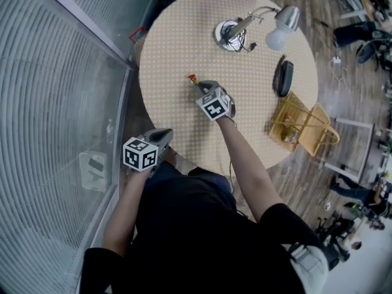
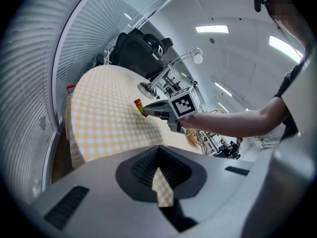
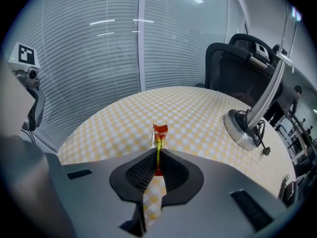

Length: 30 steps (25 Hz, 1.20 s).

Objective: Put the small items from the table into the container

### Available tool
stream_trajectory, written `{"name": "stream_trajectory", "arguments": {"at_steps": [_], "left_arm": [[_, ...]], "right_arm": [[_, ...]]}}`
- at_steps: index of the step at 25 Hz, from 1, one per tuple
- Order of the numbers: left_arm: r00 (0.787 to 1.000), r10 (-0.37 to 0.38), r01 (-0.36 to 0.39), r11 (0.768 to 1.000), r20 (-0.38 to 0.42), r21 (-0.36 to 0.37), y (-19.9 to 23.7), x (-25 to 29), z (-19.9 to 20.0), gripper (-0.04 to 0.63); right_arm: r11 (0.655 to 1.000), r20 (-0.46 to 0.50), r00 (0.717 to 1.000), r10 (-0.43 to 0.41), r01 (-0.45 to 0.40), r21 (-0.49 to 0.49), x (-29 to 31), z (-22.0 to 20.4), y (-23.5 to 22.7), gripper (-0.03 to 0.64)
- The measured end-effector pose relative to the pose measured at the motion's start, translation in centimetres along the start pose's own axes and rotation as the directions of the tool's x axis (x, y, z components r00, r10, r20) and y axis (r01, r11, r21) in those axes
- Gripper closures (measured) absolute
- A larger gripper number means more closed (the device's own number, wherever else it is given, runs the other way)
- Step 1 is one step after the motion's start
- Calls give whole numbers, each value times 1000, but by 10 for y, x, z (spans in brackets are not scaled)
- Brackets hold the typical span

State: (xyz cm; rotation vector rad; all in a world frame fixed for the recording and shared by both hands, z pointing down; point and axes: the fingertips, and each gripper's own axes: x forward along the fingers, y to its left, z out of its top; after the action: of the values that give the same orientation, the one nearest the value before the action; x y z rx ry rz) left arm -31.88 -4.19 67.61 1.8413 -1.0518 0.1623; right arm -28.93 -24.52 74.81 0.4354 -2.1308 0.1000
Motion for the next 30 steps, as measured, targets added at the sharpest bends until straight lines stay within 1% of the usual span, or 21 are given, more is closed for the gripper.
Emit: {"name": "stream_trajectory", "arguments": {"at_steps": [5, 8, 10, 18, 24, 28, 30], "left_arm": [[1000, -8, 9, 999, -4, 36, -10, 6, 2, 592], [1000, -18, 19, 998, -14, 64, -24, 14, 3, 592], [999, -26, 29, 996, -29, 88, -36, 21, 2, 592], [997, -50, 58, 987, -52, 152, -98, 51, -10, 592], [995, -67, 79, 980, -73, 182, -145, 82, -32, 592], [995, -58, 74, 978, -84, 193, -171, 103, -41, 592], [995, -53, 70, 976, -89, 206, -184, 111, -42, 592]], "right_arm": [[1000, 19, 1000, -18, 17, 26, -22, -10, 1, 575], [999, 24, 999, -26, 25, 29, -41, -25, 0, 575], [998, 26, 999, -33, 31, 50, -55, -40, 1, 575], [992, 22, 998, -52, 49, 119, -117, -114, 3, 575], [987, 2, 998, -62, 61, 146, -164, -179, 3, 575], [988, 1, 998, -59, 58, 142, -190, -215, -2, 575], [986, 1, 998, -57, 56, 157, -202, -231, -6, 575]]}}
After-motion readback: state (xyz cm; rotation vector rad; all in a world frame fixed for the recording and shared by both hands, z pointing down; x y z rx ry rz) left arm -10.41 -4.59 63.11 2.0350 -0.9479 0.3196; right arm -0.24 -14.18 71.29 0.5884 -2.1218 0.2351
